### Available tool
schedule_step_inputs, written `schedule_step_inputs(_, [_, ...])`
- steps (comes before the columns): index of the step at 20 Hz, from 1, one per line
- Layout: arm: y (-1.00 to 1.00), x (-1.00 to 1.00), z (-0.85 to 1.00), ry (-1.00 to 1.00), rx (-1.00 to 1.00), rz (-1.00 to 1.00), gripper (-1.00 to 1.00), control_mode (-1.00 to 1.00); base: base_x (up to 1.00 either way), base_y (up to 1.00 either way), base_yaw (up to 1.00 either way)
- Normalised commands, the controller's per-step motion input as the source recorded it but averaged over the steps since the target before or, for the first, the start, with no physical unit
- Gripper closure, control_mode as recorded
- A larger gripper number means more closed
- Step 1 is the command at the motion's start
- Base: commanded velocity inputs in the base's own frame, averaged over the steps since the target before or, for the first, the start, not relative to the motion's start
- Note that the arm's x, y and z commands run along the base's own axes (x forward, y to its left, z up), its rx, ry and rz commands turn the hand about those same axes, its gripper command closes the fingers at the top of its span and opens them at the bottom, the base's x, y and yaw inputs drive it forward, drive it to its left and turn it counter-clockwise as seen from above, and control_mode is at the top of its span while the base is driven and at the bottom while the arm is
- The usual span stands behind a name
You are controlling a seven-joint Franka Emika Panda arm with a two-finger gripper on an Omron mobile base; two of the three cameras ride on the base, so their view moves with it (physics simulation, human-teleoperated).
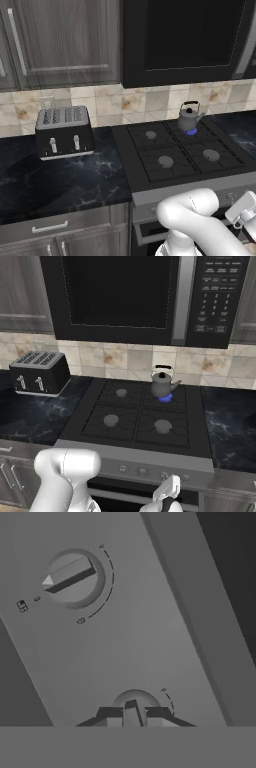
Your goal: The kettle is done boiling. Turn off the stove, then wait for 300 timesteps before moving the kettle to the dining table.
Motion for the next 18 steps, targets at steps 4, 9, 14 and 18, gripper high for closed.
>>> schedule_step_inputs(4, [-0.07, -0.02, 0.0, 0.0, 0.09, 0.0, 1.0, -1.0, 0.0, 0.0, 0.0])
schedule_step_inputs(9, [-0.02, -0.01, 0.0, 0.0, 0.14, 0.0, 1.0, -1.0, 0.0, 0.0, 0.0])
schedule_step_inputs(14, [-0.02, 0.0, 0.0, 0.0, 0.15, 0.0, 1.0, -1.0, 0.0, 0.0, 0.0])
schedule_step_inputs(18, [-0.01, 0.0, 0.0, 0.0, 0.16, 0.0, 1.0, -1.0, 0.0, 0.0, 0.0])
